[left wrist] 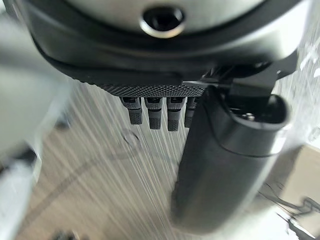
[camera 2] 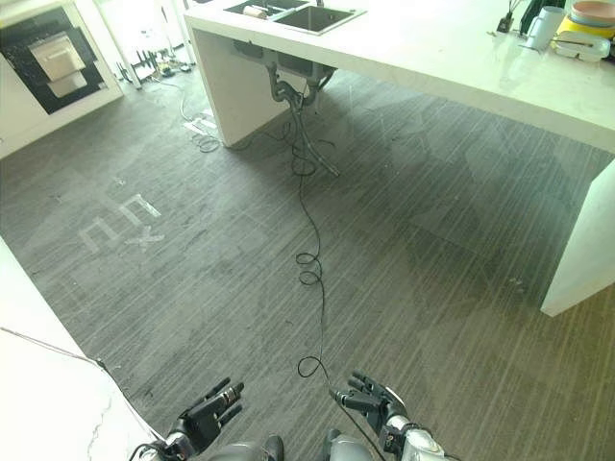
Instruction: Place the dishes in the dishwasher.
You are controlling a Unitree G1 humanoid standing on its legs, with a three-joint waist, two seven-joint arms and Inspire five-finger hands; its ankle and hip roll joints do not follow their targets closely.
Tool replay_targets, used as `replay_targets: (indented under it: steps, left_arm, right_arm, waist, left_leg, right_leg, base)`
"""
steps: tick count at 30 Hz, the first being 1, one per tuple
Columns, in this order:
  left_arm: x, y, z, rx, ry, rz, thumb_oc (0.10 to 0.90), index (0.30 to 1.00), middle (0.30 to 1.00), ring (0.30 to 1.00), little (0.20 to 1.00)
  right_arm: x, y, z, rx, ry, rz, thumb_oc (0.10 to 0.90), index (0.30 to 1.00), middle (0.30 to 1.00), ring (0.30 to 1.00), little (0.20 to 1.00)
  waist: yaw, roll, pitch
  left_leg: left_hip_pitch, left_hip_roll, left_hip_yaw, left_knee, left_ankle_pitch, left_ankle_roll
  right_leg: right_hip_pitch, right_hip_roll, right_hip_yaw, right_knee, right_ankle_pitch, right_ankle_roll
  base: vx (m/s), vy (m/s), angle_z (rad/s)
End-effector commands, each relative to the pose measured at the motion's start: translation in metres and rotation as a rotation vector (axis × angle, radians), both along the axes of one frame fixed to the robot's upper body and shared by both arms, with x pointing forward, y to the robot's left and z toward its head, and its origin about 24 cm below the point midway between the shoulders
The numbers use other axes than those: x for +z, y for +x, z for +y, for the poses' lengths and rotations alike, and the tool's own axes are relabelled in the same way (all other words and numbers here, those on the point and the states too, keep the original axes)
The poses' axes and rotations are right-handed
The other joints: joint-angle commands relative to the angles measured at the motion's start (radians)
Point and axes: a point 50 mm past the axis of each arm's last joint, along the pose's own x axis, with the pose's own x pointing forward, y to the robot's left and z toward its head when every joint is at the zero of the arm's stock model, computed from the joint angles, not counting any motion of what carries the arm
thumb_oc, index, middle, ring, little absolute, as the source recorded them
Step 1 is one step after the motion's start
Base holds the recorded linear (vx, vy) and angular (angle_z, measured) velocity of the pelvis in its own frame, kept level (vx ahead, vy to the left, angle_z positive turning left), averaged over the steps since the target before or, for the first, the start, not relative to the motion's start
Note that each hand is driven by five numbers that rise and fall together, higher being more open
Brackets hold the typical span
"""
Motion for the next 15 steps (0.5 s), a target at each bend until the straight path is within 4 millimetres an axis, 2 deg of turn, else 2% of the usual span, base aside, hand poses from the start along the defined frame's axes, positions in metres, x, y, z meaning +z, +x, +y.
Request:
replay_targets:
  steps: [1,2,6,7,10,11,13,15]
  left_arm:
    - [0.016,0.023,-0.01,-0.073,-0.077,-0.178,0.8,0.9,0.9,0.9,0.9]
    - [0.019,0.024,-0.008,-0.091,-0.064,-0.217,0.8,0.9,0.9,0.9,0.9]
    - [0.023,0.021,-0.011,0.14,-0.364,-0.265,0.8,0.9,0.9,0.9,0.9]
    - [0.024,0.018,-0.021,0.225,-0.58,-0.253,0.8,0.9,0.9,0.9,0.9]
    - [0.021,0.009,-0.035,0.321,-0.81,-0.191,0.8,0.9,0.9,0.9,0.9]
    - [0.019,0.005,-0.034,0.335,-0.804,-0.176,0.8,0.9,0.9,0.9,0.9]
    - [0.012,0.001,-0.028,0.312,-0.659,-0.133,0.8,0.9,0.9,0.9,0.9]
    - [0.004,-0.003,-0.017,0.243,-0.42,-0.088,0.8,0.9,0.9,0.9,0.9]
  right_arm:
    - [0.028,0.032,-0.011,-0.006,0.013,-0.202,0.8,0.9,0.9,0.9,0.9]
    - [0.031,0.034,-0.011,-0.002,0.02,-0.222,0.8,0.9,0.9,0.9,0.9]
    - [0.033,0.033,-0.008,-0.028,0.107,-0.243,0.8,0.9,0.9,0.9,0.9]
    - [0.031,0.032,-0.003,-0.083,0.238,-0.242,0.8,0.9,0.9,0.9,0.9]
    - [0.026,0.027,0.007,-0.209,0.49,-0.221,0.8,0.9,0.9,0.9,0.9]
    - [0.024,0.024,0.01,-0.227,0.554,-0.205,0.8,0.9,0.9,0.9,0.9]
    - [0.021,0.021,0.015,-0.235,0.6,-0.191,0.8,0.9,0.9,0.9,0.9]
    - [0.017,0.016,0.016,-0.227,0.575,-0.17,0.8,0.9,0.9,0.9,0.9]
  waist:
    - [-0.001,0.015,-0.011]
    - [-0.004,0.014,-0.011]
    - [-0.004,0.012,-0.015]
    - [0.0,0.008,-0.019]
    - [0.006,-0.003,-0.025]
    - [0.008,-0.008,-0.026]
    - [0.009,-0.013,-0.027]
    - [0.004,-0.014,-0.028]
  left_leg:
    - [0.012,0.078,0.018,0.045,-0.098,-0.072]
    - [0.015,0.08,0.018,0.045,-0.101,-0.071]
    - [0.027,0.077,0.018,0.045,-0.116,-0.067]
    - [0.034,0.076,0.016,0.045,-0.122,-0.065]
    - [0.047,0.072,0.011,0.045,-0.134,-0.059]
    - [0.054,0.071,0.012,0.045,-0.139,-0.057]
    - [0.064,0.071,0.016,0.045,-0.144,-0.053]
    - [0.071,0.07,0.016,0.045,-0.147,-0.049]
  right_leg:
    - [0.105,-0.048,-0.016,-0.076,-0.07,0.107]
    - [0.107,-0.045,-0.014,-0.076,-0.074,0.106]
    - [0.121,-0.045,-0.015,-0.076,-0.083,0.108]
    - [0.129,-0.044,-0.014,-0.076,-0.087,0.108]
    - [0.142,-0.043,-0.013,-0.076,-0.091,0.109]
    - [0.148,-0.041,-0.012,-0.076,-0.093,0.108]
    - [0.155,-0.038,-0.01,-0.076,-0.097,0.107]
    - [0.16,-0.029,-0.002,-0.076,-0.103,0.102]
  base:
    - [0.0,0.0,0.0]
    - [0.0,0.0,0.0]
    - [0.05,0.02,0.0]
    - [0.09,-0.015,0.07]
    - [0.08,-0.042,0.1]
    - [0.08,-0.061,0.1]
    - [0.06,-0.059,0.13]
    - [0.05,-0.057,0.04]
